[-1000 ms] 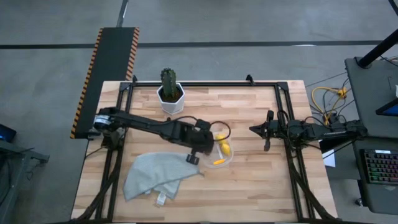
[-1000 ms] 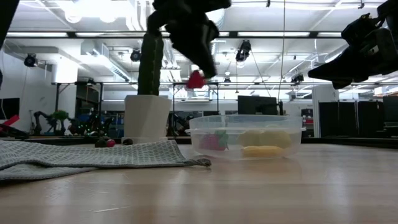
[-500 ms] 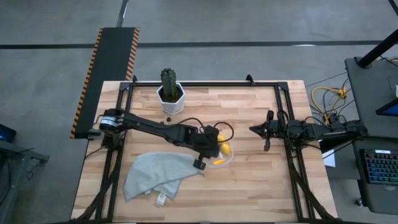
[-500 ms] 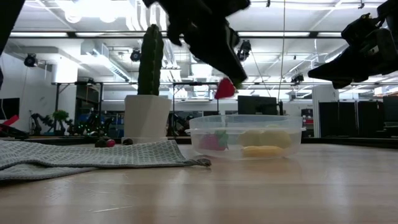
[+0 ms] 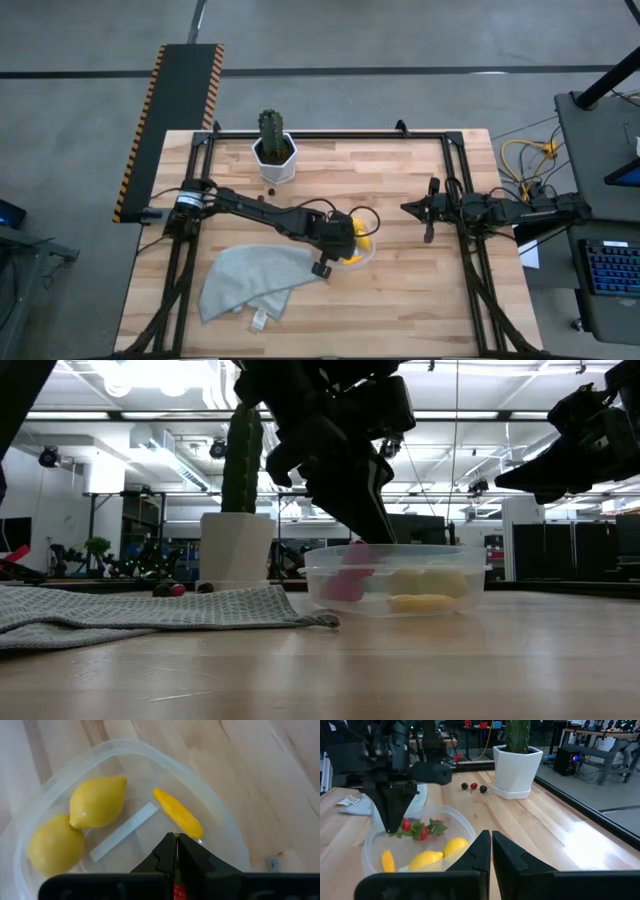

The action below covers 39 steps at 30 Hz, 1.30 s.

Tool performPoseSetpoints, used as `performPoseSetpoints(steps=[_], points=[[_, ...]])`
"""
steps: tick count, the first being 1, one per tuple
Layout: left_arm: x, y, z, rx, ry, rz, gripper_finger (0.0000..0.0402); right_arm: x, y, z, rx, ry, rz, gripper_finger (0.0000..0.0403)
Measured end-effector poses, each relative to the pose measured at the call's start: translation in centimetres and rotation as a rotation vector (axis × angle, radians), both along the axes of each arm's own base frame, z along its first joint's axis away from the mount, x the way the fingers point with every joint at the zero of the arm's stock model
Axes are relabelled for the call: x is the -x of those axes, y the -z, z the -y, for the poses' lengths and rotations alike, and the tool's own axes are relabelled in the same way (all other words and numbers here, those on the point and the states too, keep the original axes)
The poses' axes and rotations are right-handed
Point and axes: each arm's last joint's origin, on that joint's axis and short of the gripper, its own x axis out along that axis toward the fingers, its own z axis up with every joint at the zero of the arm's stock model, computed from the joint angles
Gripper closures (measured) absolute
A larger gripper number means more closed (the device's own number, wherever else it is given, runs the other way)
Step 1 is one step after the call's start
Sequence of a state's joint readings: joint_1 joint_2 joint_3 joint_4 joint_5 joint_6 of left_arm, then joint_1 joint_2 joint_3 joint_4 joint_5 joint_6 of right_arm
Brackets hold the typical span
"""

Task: Pick and placing Produce into tupperware
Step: Put the red strawberry into the transparent container, then put the blackberry into the transparent container

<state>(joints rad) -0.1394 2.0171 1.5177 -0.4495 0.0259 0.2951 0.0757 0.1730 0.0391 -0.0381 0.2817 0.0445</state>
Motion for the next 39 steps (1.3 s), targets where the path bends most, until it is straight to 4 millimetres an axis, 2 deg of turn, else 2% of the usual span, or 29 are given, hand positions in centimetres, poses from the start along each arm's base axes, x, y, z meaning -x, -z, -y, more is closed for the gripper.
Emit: performPoseSetpoints(steps=[18,29,36,39], points=[[0.1,0.1,0.1,0.019,0.014,-0.008,0.0400,0.0,0.0,0.0,0.000,0.000,0.000,0.0394],[0.0,0.0,0.1,0.019,0.014,-0.006,0.0342,0.0,0.0,0.0,0.000,0.000,-0.001,0.0394],[0.0,-1.4,0.1,0.017,0.013,-0.003,0.0338,0.0,0.0,0.0,0.000,0.000,-0.001,0.0394],[0.6,-2.6,-0.1,-0.018,-0.008,-0.028,0.0338,0.0,0.0,0.0,0.000,0.000,-0.001,0.0394]])
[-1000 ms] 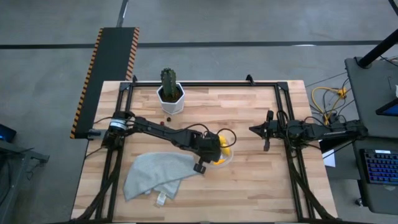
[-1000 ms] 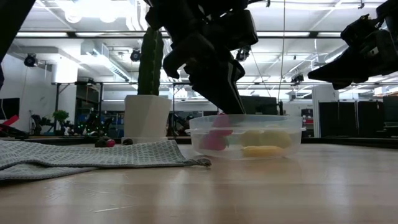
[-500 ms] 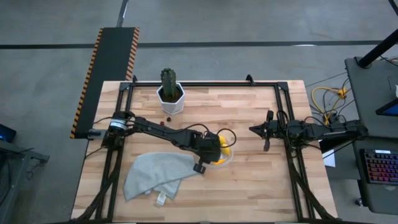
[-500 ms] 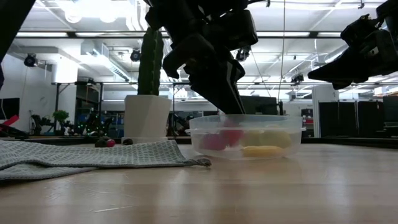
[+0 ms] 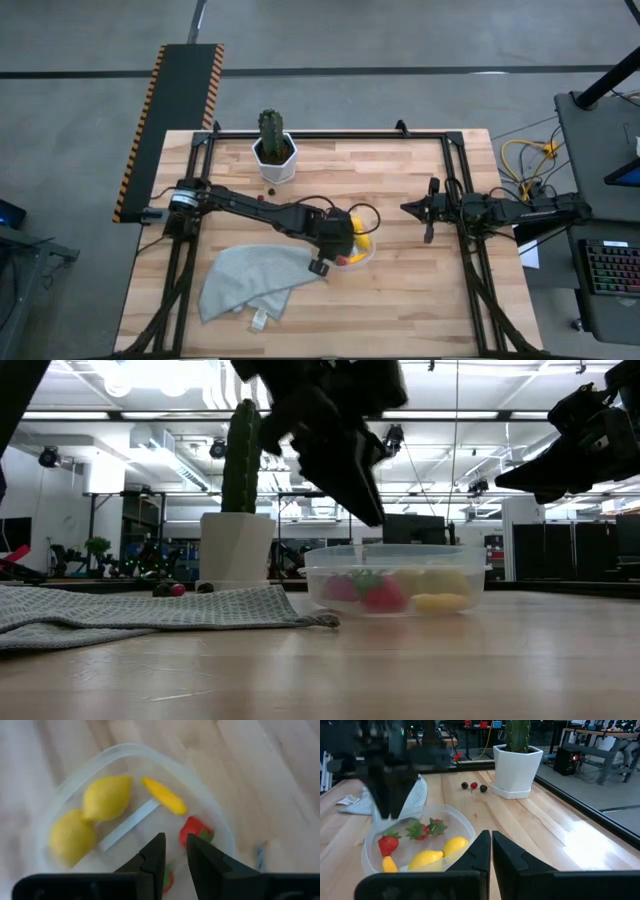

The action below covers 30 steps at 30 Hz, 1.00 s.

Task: Pick and placing Produce into tupperware
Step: Put the blackberry into the transparent container

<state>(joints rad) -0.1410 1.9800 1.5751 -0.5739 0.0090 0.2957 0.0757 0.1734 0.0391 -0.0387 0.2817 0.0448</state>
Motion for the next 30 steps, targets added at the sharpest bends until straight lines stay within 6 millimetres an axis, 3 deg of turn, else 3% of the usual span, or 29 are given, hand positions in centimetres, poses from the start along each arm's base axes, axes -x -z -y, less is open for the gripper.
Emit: performPoseSetpoints(steps=[10,15,19,22,26,30], points=[[5.5,-4.1,-1.9,-0.158,-0.219,-0.153,0.0338,-0.1,0.1,0.0,-0.002,0.000,-0.012,0.0394],[8.4,-5.2,-3.7,-0.243,-0.508,-0.227,0.0338,-0.1,0.2,0.0,-0.008,0.008,-0.019,0.0394],[10.6,-6.3,-5.6,-0.151,-0.884,-0.229,0.0338,-0.2,0.2,0.0,-0.011,0.011,-0.024,0.0394],[12.0,-6.4,-6.6,-0.084,-1.045,-0.218,0.0338,-0.2,0.2,0.0,-0.011,0.011,-0.026,0.0394],[13.6,-5.7,-6.6,-0.069,-1.057,-0.235,0.0338,-0.2,0.3,0.0,0.013,0.006,-0.032,0.0394],[15.0,-3.5,-6.7,-0.027,-1.067,-0.300,0.0338,-0.2,0.3,0.0,0.050,-0.001,-0.039,0.0394]])
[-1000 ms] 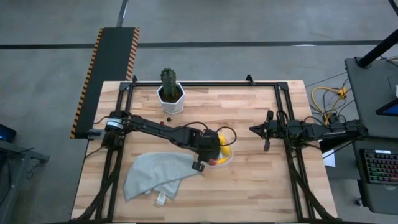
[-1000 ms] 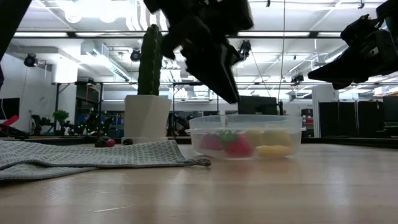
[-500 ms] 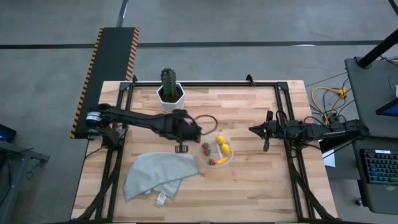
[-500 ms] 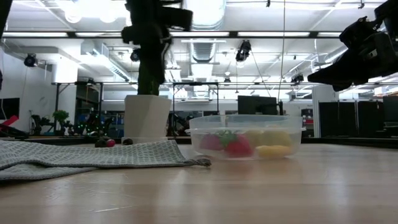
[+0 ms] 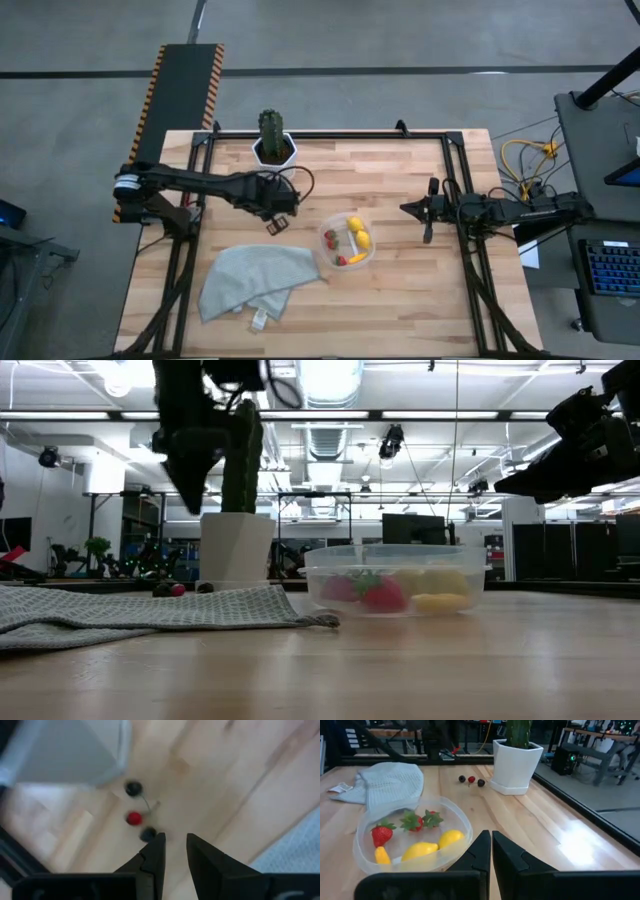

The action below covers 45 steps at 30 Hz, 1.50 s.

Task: Pick and placing Produce into tupperware
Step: Put the blackberry into the transparent container

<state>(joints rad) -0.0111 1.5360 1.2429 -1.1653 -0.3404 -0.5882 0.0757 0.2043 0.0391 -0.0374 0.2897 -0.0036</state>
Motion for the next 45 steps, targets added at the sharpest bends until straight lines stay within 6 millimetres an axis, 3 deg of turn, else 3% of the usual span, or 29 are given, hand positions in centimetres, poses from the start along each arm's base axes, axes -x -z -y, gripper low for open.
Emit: performPoseSetpoints(steps=[5,12,23,25,29,31,39,45], points=[[1.2,2.2,-0.2,0.076,-0.017,-0.043,0.0338,0.0,-0.2,0.0,0.052,-0.008,0.014,0.0394],[1.9,3.4,-0.7,0.109,-0.054,-0.051,0.0329,-0.1,-0.5,0.1,0.068,0.014,0.033,0.0394],[1.6,4.0,-2.3,0.123,-0.121,-0.053,0.0198,0.0,-0.4,0.1,0.094,0.010,0.017,0.0391],[1.6,4.1,-2.3,0.122,-0.115,-0.063,0.0189,-0.1,-0.7,0.0,0.096,0.002,0.054,0.0381],[1.7,4.4,-2.2,0.118,-0.099,-0.077,0.0184,0.0,-3.8,-0.4,0.084,-0.151,0.249,0.0342],[1.8,4.5,-2.3,0.102,-0.100,-0.085,0.0184,0.1,-4.5,-0.5,0.092,-0.170,0.259,0.0319],[2.5,5.6,-2.6,0.123,-0.193,-0.102,0.0184,-0.2,-3.2,-0.2,0.061,-0.085,0.127,0.0238],[2.1,6.2,-3.3,0.123,-0.176,-0.040,0.0184,-0.2,-3.2,-0.2,0.075,-0.087,0.125,0.0208]])
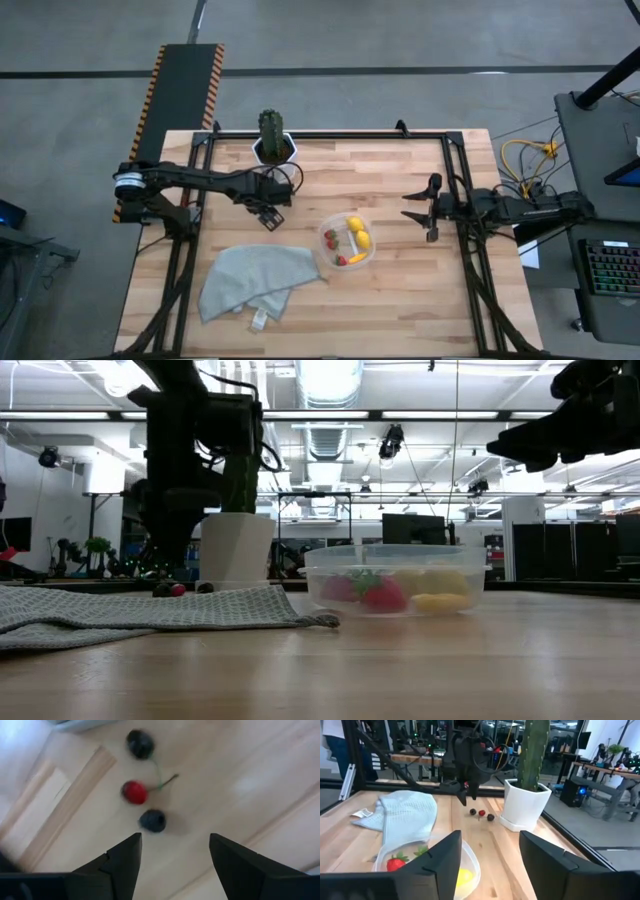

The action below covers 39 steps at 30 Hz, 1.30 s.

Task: Pick and placing Produce into tupperware
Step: Put the blackberry into the transparent container

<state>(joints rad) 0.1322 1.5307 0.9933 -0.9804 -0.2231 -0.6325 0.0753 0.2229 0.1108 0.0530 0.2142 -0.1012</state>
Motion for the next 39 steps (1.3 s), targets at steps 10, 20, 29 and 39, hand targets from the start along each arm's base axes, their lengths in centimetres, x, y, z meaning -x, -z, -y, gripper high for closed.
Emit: performPoseSetpoints(steps=[10,20,29,39], points=[[0.7,1.7,-0.3,0.015,0.026,-0.028,0.0184,0.0,0.0,0.0,-0.010,0.004,0.000,0.0206],[1.0,2.7,-0.5,0.008,0.063,-0.029,0.0184,0.0,0.0,0.1,-0.010,0.024,-0.001,0.0207],[1.1,3.3,-0.7,-0.022,0.095,-0.012,0.0184,0.0,0.0,0.1,-0.013,0.024,0.000,0.0207],[1.3,3.5,-1.3,-0.024,0.132,-0.030,0.0184,0.0,0.0,0.1,-0.013,0.024,0.000,0.0207]])
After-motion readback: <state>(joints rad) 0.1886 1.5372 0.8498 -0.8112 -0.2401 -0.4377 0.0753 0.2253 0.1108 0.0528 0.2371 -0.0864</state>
